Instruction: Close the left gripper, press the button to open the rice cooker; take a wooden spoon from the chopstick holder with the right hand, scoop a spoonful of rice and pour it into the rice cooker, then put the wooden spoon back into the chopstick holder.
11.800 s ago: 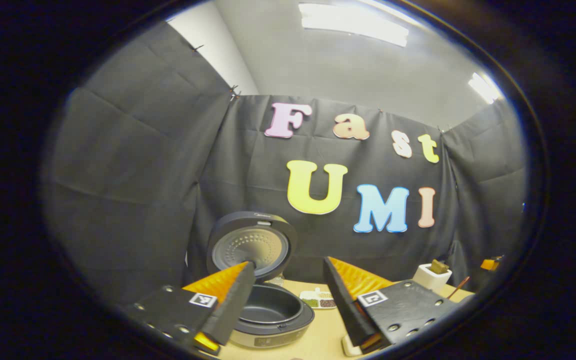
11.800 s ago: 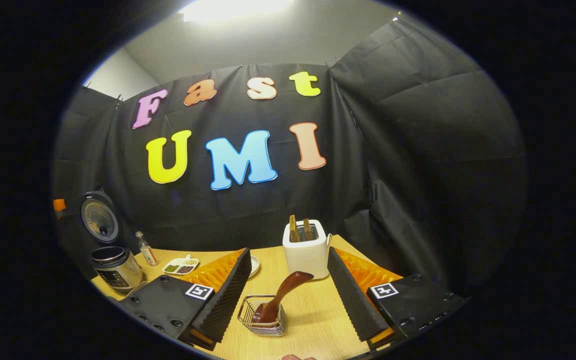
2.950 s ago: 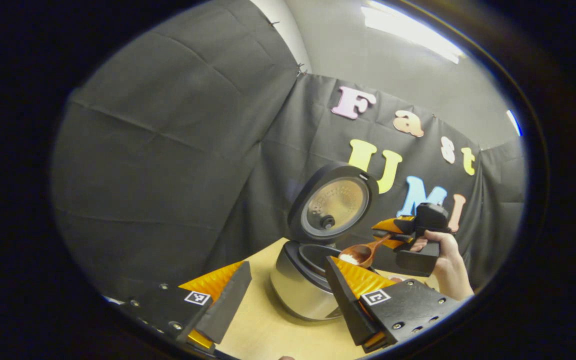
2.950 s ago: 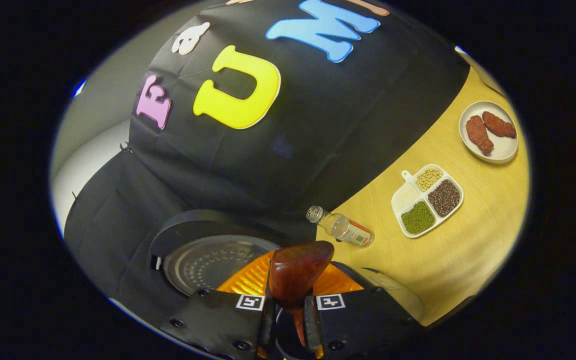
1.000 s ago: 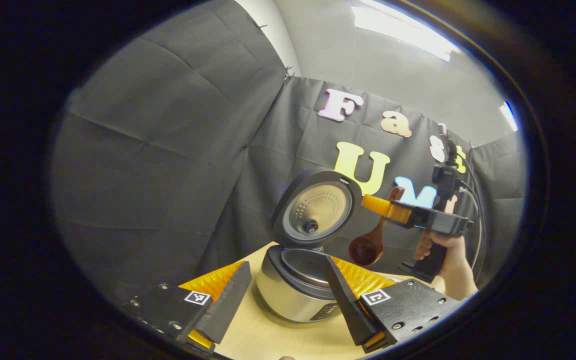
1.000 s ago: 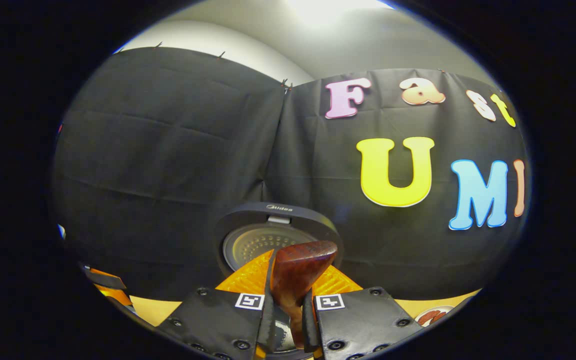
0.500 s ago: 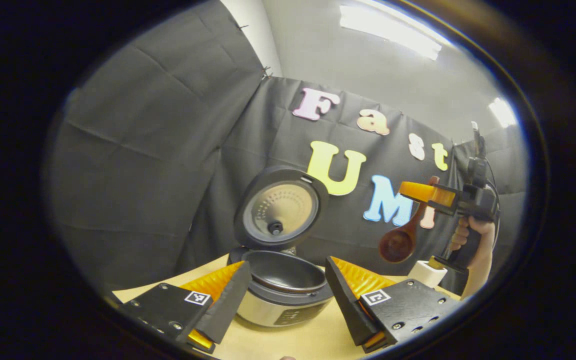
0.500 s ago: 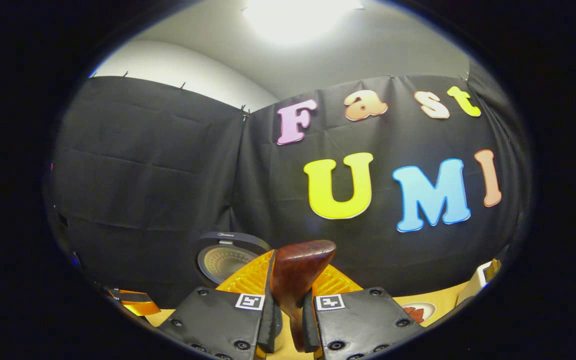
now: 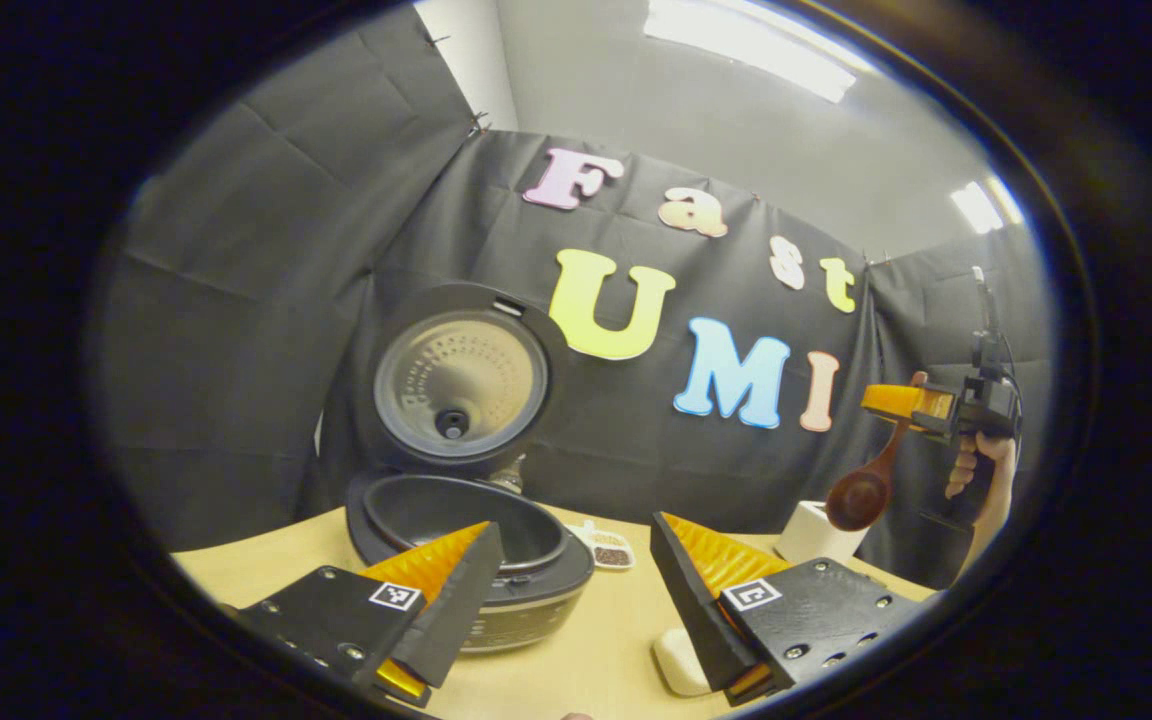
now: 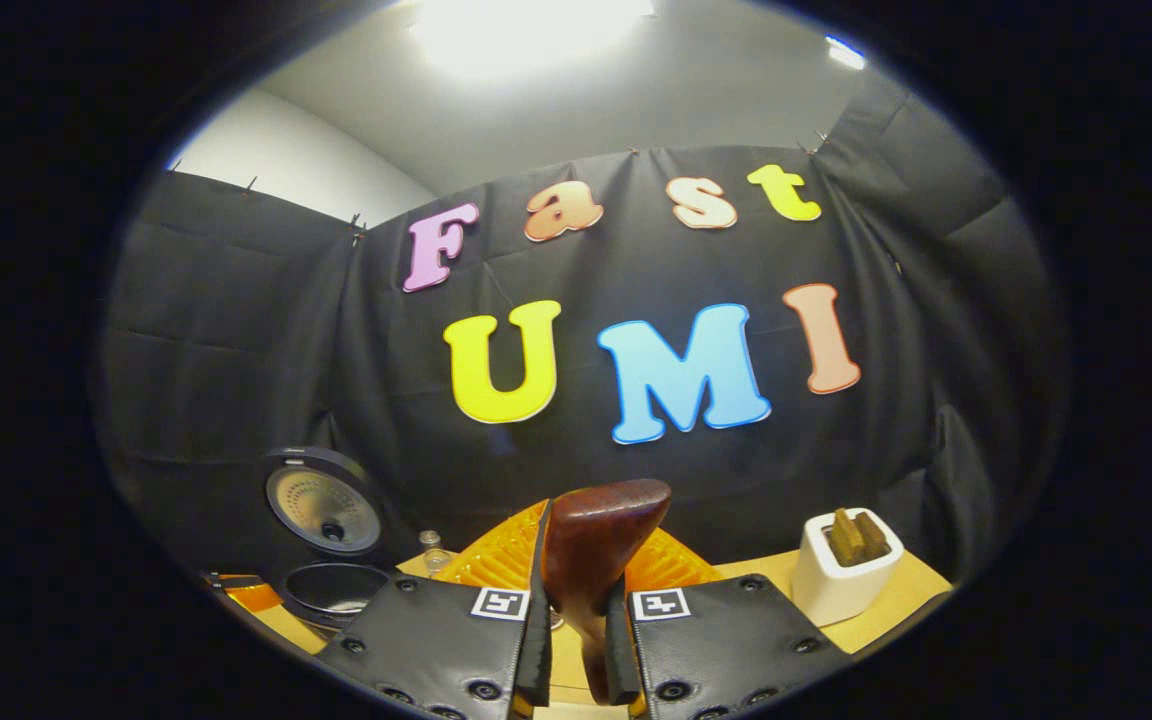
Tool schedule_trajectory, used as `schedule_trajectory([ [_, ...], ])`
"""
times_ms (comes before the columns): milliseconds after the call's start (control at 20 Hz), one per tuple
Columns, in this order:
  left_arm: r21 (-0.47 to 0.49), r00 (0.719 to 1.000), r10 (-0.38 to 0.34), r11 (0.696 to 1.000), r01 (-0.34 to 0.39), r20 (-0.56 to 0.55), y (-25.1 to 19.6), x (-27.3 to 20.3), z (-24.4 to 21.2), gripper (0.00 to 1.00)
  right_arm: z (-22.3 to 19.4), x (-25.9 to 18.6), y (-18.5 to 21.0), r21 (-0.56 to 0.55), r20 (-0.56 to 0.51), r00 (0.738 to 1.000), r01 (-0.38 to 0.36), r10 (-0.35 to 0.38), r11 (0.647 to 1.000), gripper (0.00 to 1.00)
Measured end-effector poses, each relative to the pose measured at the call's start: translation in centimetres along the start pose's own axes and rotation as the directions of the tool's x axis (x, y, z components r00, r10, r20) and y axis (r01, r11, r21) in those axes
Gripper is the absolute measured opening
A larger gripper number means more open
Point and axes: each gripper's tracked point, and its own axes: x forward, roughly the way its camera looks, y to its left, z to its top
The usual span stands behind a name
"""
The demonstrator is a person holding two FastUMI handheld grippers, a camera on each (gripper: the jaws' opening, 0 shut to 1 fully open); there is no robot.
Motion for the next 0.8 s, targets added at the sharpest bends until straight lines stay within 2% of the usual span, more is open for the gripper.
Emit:
schedule_trajectory([
  [100,0.010,1.000,-0.010,1.000,0.010,-0.001,-1.1,0.8,-0.2,0.90,-0.4,-1.1,-3.0,0.024,-0.002,0.999,0.034,-0.034,0.999,0.23],
  [150,0.008,1.000,-0.016,1.000,0.016,-0.002,-1.7,1.2,-0.3,0.93,-0.7,-1.6,-4.3,0.051,-0.004,0.999,0.046,-0.045,0.998,0.27],
  [200,-0.003,1.000,-0.026,1.000,0.026,-0.005,-2.5,1.4,-0.4,0.93,-1.0,-2.0,-5.7,0.078,-0.009,0.998,0.061,-0.060,0.995,0.23],
  [250,-0.016,0.999,-0.037,0.999,0.037,-0.004,-3.3,1.4,-0.4,0.90,-1.5,-2.4,-7.2,0.098,-0.015,0.997,0.080,-0.079,0.992,0.27],
  [300,-0.029,0.999,-0.049,0.998,0.049,0.001,-4.0,1.4,-0.2,0.96,-2.2,-2.7,-8.7,0.109,-0.027,0.995,0.102,-0.100,0.989,0.23],
  [450,-0.051,0.998,-0.070,0.996,0.070,0.009,-6.0,0.8,0.5,0.93,-4.5,-3.5,-12.7,0.144,-0.070,0.985,0.167,-0.159,0.975,0.23],
  [750,-0.032,0.999,-0.031,0.999,0.032,0.022,-6.8,0.9,1.4,0.93,-10.7,-4.1,-17.1,0.236,-0.182,0.963,0.237,-0.196,0.942,0.23],
  [800,-0.029,0.999,-0.018,0.999,0.019,0.029,-6.6,0.9,1.7,0.90,-11.6,-4.0,-17.7,0.247,-0.199,0.958,0.251,-0.204,0.936,0.23],
])
